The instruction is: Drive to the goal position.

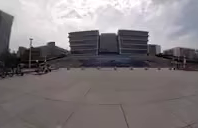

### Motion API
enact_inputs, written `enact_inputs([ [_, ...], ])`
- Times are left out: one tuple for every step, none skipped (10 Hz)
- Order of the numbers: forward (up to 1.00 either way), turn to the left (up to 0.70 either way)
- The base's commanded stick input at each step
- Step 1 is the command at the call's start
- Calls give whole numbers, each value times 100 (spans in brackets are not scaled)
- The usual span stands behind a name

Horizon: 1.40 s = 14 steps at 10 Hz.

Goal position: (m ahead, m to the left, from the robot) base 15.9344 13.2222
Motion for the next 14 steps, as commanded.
enact_inputs([
  [67, 0],
  [67, 0],
  [67, 0],
  [67, 0],
  [67, 0],
  [67, 0],
  [67, 0],
  [67, 0],
  [67, 0],
  [67, 0],
  [67, 0],
  [67, 0],
  [67, 0],
  [67, 0],
])
